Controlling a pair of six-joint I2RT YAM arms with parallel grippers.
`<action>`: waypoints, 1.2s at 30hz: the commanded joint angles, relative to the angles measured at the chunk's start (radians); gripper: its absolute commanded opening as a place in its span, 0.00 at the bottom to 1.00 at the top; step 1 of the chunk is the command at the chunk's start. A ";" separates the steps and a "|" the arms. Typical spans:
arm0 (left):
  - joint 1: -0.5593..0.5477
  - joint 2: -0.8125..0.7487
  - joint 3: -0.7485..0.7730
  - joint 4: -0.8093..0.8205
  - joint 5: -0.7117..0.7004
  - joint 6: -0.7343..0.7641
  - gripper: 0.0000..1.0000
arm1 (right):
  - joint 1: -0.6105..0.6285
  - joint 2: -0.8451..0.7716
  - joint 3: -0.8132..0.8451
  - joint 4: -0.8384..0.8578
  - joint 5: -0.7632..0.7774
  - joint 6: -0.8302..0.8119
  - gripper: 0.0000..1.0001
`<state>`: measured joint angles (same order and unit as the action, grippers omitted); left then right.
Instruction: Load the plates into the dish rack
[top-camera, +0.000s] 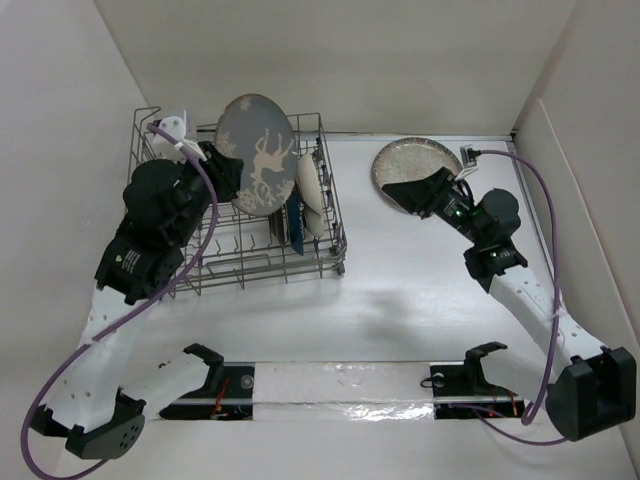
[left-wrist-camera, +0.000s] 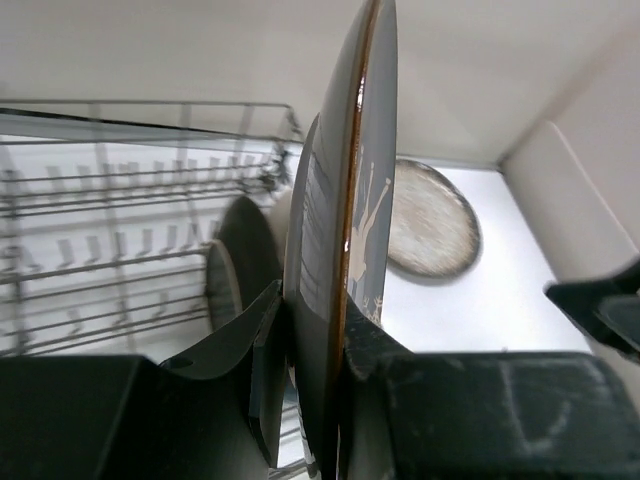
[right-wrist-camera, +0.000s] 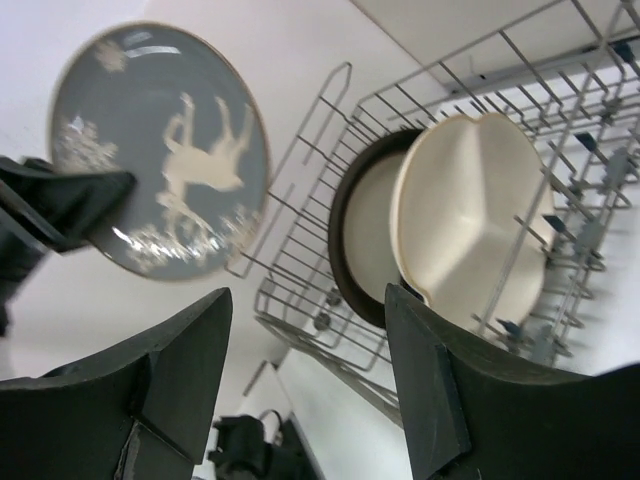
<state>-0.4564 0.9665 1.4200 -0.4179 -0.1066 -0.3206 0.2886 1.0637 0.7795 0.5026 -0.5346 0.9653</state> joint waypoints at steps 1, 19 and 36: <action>0.004 -0.038 0.114 -0.005 -0.208 0.026 0.00 | -0.005 -0.041 -0.040 -0.085 0.041 -0.102 0.67; 0.004 0.093 -0.033 -0.061 -0.555 0.137 0.00 | -0.045 -0.102 -0.128 -0.125 -0.007 -0.160 0.65; -0.051 0.235 -0.139 0.033 -0.501 0.112 0.00 | -0.045 -0.093 -0.138 -0.121 -0.015 -0.163 0.64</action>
<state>-0.5091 1.2228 1.2739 -0.5392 -0.5812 -0.1989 0.2478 0.9764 0.6514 0.3649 -0.5327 0.8253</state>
